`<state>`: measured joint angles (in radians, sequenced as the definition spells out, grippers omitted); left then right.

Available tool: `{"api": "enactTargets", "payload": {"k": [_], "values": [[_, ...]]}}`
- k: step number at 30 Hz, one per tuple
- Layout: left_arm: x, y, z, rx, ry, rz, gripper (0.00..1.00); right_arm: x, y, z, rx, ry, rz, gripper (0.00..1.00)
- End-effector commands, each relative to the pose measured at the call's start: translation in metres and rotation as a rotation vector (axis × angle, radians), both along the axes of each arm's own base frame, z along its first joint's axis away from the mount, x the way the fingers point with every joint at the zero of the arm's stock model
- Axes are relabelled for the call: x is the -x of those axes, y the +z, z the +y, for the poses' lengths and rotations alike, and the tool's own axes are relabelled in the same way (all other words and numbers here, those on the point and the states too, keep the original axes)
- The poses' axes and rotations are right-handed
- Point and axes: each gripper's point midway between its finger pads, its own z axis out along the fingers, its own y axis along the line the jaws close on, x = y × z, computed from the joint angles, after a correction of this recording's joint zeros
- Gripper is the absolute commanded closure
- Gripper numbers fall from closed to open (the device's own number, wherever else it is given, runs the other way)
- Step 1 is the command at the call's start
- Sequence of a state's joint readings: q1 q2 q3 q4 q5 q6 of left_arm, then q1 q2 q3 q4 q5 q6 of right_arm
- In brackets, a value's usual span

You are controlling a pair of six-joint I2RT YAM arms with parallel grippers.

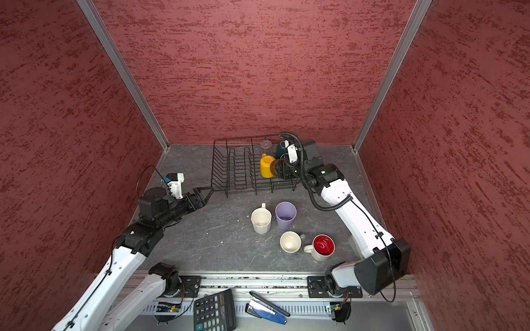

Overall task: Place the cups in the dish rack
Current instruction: 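Open the left gripper and withdraw it while right carries the glass over the rack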

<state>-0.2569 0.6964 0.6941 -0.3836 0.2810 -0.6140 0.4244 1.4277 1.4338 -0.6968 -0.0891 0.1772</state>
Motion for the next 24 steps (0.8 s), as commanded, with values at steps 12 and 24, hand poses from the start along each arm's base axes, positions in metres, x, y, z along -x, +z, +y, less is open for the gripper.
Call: {"api": "enactTargets", "payload": {"k": [12, 24], "values": [[0.018, 0.000, 0.024, -0.089, 0.065, -0.027, 0.00, -0.048, -0.067, -0.031, 0.253, -0.145, 0.056, 0.95], [0.020, -0.003, 0.028, -0.093, 0.076, -0.019, 0.00, -0.070, -0.111, -0.033, 0.286, -0.152, 0.124, 0.96]]}}
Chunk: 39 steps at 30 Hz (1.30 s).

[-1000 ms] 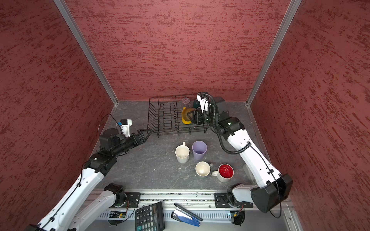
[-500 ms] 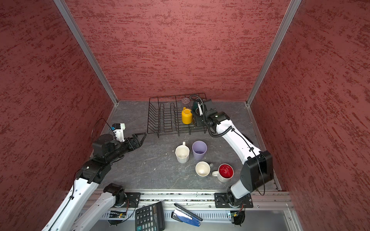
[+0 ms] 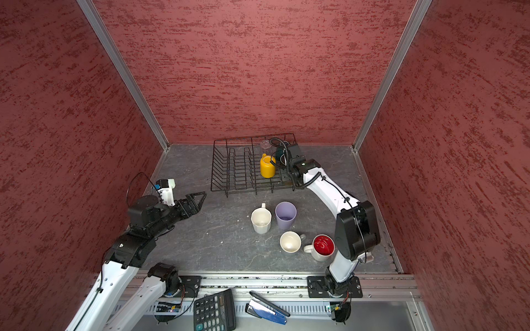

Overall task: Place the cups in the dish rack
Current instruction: 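Open the left gripper and withdraw it while right carries the glass over the rack, then lower the olive glass upside down into the rack with the right gripper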

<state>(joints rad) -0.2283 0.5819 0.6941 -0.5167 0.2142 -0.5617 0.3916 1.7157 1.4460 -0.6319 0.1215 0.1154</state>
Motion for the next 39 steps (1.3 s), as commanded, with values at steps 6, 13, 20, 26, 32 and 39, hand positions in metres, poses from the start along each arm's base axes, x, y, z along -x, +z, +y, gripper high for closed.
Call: {"api": "enactTargets", "payload": {"k": [6, 13, 20, 26, 32, 39], "values": [[0.003, -0.002, 0.006, -0.022, 0.013, -0.003, 0.00, -0.013, -0.005, -0.002, 0.008, -0.010, 0.004, 0.99], [0.002, 0.001, 0.008, -0.021, 0.023, -0.010, 0.00, -0.018, 0.023, -0.003, 0.008, -0.009, -0.056, 1.00], [0.002, 0.004, 0.010, -0.022, 0.027, -0.016, 0.00, -0.027, 0.023, 0.001, 0.004, -0.007, -0.074, 1.00], [0.003, 0.003, 0.012, -0.022, 0.032, -0.014, 0.00, -0.034, 0.018, 0.006, -0.026, -0.002, -0.103, 1.00], [0.003, 0.002, 0.012, -0.020, 0.033, -0.013, 0.00, -0.039, 0.015, 0.014, -0.081, -0.001, -0.138, 1.00], [0.003, -0.002, 0.013, -0.022, 0.035, -0.004, 0.00, -0.037, -0.005, 0.029, -0.155, 0.047, -0.129, 1.00]]}}
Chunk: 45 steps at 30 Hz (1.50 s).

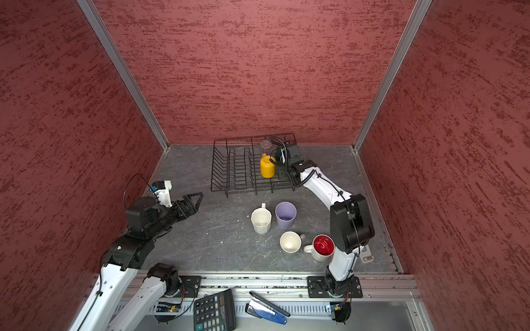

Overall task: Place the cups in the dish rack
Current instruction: 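Lower the olive glass upside down into the rack with the right gripper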

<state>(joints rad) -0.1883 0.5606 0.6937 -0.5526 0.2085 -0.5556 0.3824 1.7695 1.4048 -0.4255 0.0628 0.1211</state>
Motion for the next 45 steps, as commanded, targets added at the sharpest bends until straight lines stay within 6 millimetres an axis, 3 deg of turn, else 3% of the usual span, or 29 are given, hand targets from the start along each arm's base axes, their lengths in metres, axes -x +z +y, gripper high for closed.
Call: {"api": "enactTargets", "payload": {"k": [1, 21, 29, 45], "values": [[0.000, 0.001, 0.001, -0.011, -0.009, -0.015, 0.00, -0.008, 0.001, 0.014, -0.079, 0.030, -0.043, 1.00], [-0.003, -0.001, 0.001, -0.009, -0.010, -0.006, 0.00, -0.014, -0.042, 0.039, -0.130, 0.148, -0.042, 0.99], [-0.005, -0.002, 0.001, -0.007, -0.008, -0.003, 0.00, -0.007, -0.050, 0.039, -0.111, 0.173, -0.008, 0.61], [-0.004, -0.003, 0.001, -0.005, -0.008, -0.001, 0.00, 0.001, -0.054, 0.039, -0.114, 0.186, 0.024, 0.34]]}}
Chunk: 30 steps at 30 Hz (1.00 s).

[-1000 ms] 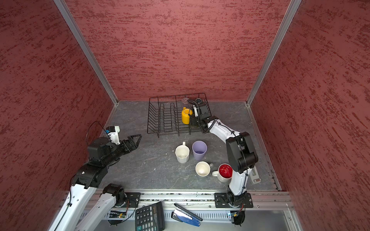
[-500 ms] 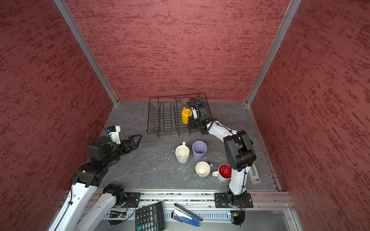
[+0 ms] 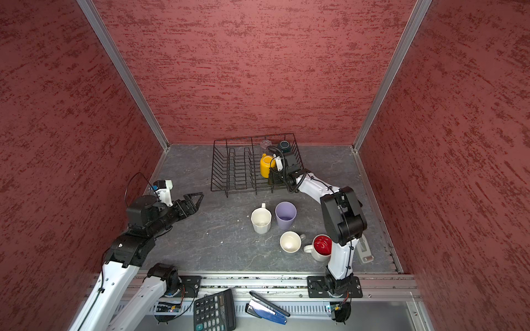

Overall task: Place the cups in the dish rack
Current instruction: 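Lower the olive glass upside down into the rack with the right gripper, then open the right gripper and lift away while left reaches to the white mug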

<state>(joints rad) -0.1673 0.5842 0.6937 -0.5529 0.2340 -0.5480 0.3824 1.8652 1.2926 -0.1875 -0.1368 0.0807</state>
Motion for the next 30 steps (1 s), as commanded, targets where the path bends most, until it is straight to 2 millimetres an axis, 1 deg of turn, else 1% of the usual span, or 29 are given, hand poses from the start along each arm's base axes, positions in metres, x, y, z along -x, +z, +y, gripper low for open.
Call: {"api": "enactTargets", "payload": {"k": [1, 10, 12, 14, 17, 23, 27, 30], "values": [[-0.001, 0.003, 0.001, -0.005, -0.002, -0.024, 0.00, 0.003, -0.001, 0.000, 0.000, 0.015, 0.007, 0.33], [0.000, 0.002, 0.001, -0.001, -0.001, -0.022, 0.00, 0.007, 0.007, 0.001, -0.007, 0.020, 0.005, 0.23], [0.000, 0.002, 0.002, 0.001, 0.001, -0.021, 0.00, 0.008, 0.010, 0.001, -0.013, 0.019, 0.002, 0.22], [0.001, 0.003, 0.002, 0.003, 0.002, -0.021, 0.00, 0.009, 0.017, 0.001, -0.026, 0.019, -0.006, 0.21], [0.001, 0.003, 0.002, 0.006, 0.003, -0.023, 0.00, 0.011, 0.033, 0.002, -0.047, 0.016, -0.026, 0.21], [0.002, 0.004, 0.001, 0.014, 0.001, -0.022, 0.00, 0.016, 0.071, 0.000, -0.093, -0.008, -0.067, 0.22], [0.003, 0.001, 0.000, 0.018, -0.004, -0.010, 0.00, 0.028, 0.098, -0.005, -0.129, -0.025, -0.099, 0.21], [0.004, -0.002, -0.003, 0.032, -0.018, 0.005, 0.03, 0.041, 0.114, -0.013, -0.146, -0.045, -0.126, 0.20]]}}
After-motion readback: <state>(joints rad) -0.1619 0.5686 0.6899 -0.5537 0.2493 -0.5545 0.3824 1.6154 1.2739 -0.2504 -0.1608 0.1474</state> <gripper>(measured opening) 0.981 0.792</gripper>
